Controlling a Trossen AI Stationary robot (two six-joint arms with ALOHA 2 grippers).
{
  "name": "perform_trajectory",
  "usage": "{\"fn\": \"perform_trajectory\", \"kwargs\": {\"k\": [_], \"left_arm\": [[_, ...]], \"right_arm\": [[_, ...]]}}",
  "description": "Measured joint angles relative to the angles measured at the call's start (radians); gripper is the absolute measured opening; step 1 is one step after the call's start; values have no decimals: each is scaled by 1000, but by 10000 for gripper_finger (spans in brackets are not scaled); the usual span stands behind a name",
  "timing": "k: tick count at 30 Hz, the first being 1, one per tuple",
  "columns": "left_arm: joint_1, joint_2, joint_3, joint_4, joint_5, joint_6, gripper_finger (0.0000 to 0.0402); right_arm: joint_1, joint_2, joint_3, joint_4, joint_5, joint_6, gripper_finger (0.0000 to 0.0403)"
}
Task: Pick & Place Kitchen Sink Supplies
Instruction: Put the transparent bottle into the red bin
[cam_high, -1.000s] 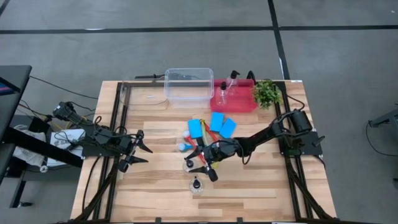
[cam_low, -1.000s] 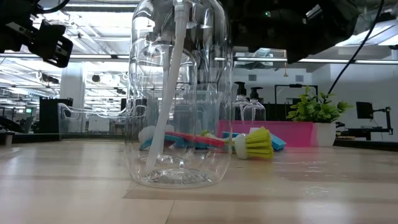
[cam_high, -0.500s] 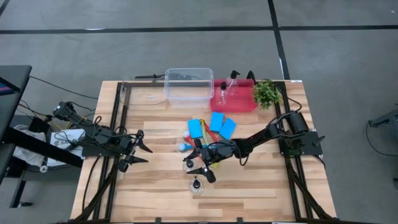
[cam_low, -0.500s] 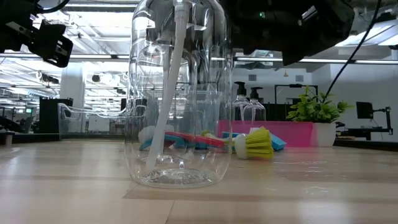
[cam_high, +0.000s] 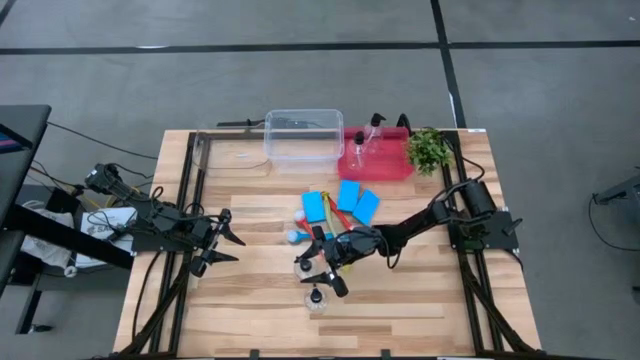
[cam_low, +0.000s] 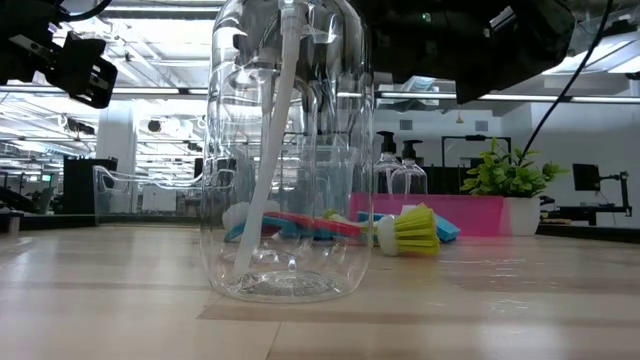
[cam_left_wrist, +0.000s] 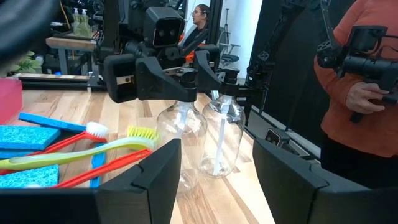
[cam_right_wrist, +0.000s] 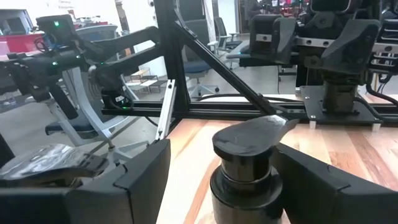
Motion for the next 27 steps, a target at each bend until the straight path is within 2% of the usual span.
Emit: {"fn": "perform_trajectory", "kwargs": {"k": [8,23,27], "left_arm": [[0,0,0,0,0,0,202],[0,0,0,0,0,0,202],[0,0,0,0,0,0,202]], "right_arm": [[0,0,0,-1,1,0,244],[-10,-1,0,-33,5,-3,133],[-10,-1,0,-33,4,-3,127]]}}
